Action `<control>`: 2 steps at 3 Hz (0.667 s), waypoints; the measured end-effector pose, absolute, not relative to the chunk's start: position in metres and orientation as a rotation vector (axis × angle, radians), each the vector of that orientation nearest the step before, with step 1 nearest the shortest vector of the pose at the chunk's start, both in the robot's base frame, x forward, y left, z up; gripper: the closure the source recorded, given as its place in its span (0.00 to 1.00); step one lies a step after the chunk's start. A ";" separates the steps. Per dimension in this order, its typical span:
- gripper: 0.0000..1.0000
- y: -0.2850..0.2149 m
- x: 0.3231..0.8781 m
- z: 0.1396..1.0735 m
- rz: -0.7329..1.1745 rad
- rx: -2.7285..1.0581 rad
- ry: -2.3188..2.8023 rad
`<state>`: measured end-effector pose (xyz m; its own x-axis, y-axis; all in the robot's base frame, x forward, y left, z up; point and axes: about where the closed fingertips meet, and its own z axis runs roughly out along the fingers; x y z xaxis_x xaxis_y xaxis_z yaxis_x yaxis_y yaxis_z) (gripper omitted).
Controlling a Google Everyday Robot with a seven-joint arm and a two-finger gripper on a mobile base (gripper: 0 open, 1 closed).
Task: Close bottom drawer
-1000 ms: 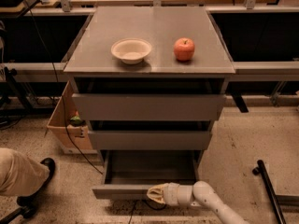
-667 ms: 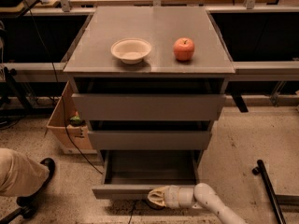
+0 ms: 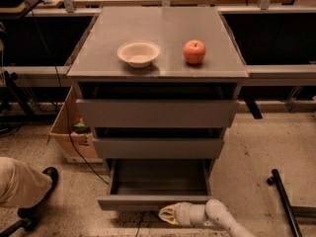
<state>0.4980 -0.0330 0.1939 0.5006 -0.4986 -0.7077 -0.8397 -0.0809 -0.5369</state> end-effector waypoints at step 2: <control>1.00 -0.019 0.537 0.172 0.349 -1.720 1.150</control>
Offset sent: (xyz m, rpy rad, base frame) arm 0.0615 0.0141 -0.0309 -0.0297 -0.0687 -0.0664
